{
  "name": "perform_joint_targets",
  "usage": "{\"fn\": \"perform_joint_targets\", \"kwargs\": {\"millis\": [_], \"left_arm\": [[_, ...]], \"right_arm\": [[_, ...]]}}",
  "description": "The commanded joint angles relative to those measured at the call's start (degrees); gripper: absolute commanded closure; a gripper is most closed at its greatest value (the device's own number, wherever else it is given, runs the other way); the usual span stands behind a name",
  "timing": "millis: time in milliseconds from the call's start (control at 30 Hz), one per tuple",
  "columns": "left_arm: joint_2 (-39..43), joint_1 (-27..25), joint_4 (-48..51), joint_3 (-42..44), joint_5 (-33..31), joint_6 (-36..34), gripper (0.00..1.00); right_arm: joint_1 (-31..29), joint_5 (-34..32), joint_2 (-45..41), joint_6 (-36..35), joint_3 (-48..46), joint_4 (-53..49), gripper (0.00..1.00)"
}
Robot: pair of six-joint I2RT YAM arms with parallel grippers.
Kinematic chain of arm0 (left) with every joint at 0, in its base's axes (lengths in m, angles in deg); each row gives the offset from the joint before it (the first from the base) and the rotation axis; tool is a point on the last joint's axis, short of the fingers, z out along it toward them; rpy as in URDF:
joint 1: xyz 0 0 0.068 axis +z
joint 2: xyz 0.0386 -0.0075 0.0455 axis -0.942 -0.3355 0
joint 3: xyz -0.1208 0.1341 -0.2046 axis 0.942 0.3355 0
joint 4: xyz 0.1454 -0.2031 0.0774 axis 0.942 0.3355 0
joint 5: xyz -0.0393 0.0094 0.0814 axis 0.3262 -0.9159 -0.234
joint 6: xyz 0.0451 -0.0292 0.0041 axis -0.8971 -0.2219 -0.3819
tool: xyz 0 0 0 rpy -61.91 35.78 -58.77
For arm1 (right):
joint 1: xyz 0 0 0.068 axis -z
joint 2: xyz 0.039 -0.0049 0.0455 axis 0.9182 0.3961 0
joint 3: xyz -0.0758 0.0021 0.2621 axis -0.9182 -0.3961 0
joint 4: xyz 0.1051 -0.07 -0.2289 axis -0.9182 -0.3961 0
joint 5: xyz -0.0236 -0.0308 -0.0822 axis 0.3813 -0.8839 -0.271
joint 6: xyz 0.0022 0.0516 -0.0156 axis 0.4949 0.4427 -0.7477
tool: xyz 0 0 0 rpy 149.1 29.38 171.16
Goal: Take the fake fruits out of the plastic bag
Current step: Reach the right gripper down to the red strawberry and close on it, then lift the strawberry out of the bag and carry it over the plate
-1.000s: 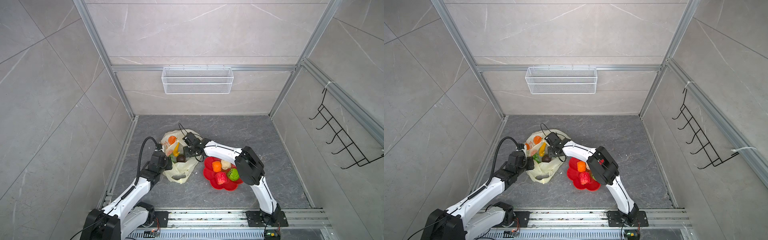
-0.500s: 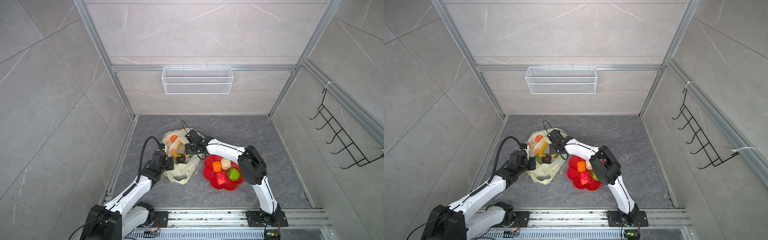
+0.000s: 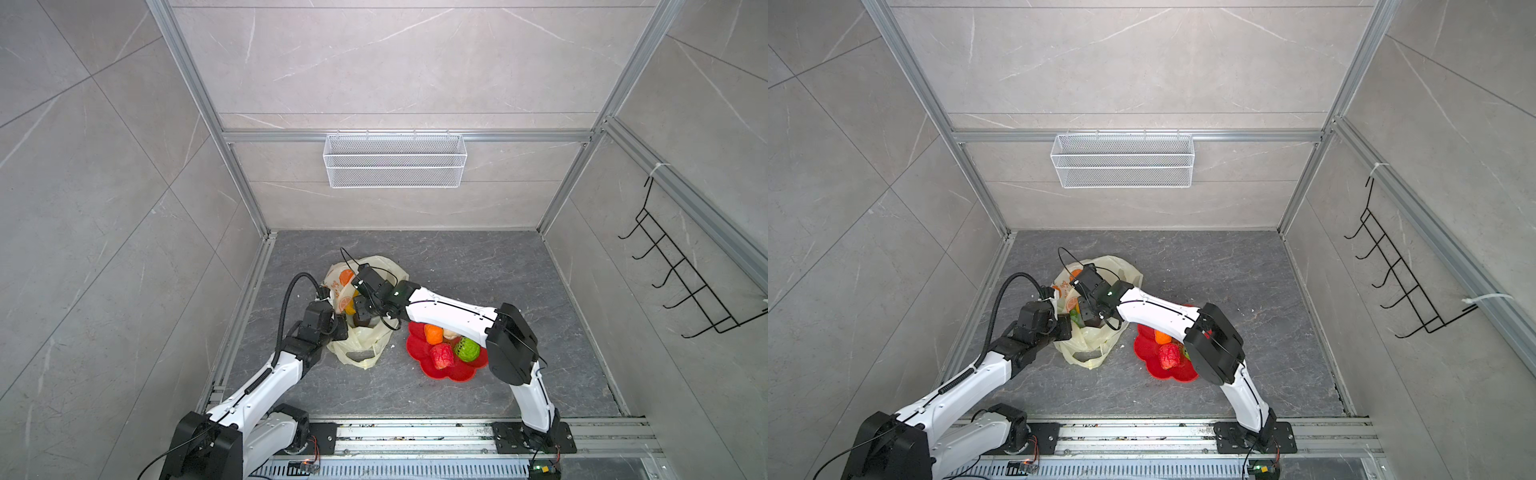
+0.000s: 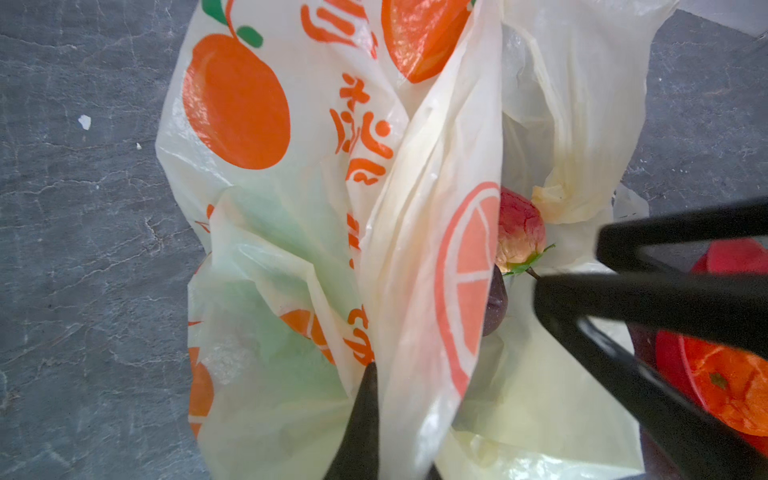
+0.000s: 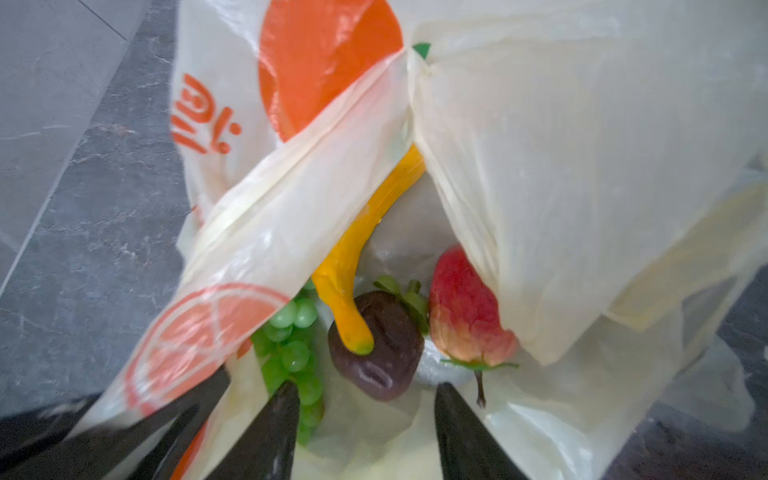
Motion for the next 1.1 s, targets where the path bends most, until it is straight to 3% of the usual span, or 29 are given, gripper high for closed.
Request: {"fn": "perform_joint_targets", "kwargs": {"millis": [0,200,367,667,1067], "left_arm": [[1.19,-0.23,-1.34,-1.17,-1.31,-0.83,0.96],[0.86,-0.25,-1.35,-1.25,-1.13,-0.79,0.96],[0.8,-0.28,-1.33,-1.39,-1.14,-0.76,0.96],[0.81,-0.3,-1.37,-1.31,-1.15,-0.8,0.95],[0.98,-0.25,-1.18,-1.27,-1.36,-0.72,0.95]], "right_arm": [[2.77,-0.95,4.46,-0.4,4.42,-3.99,0.44],[5.05,-0.81,9.24,-1.31,9.41,-7.76,0.37],[5.13,1.49,9.43,-1.57,7.63,-6.89,0.32],[5.06,-0.21,11.52,-0.32,7.32,-8.69,0.29],[5.01,0.59,11.85,0.48,7.21,-8.26,0.45]]}}
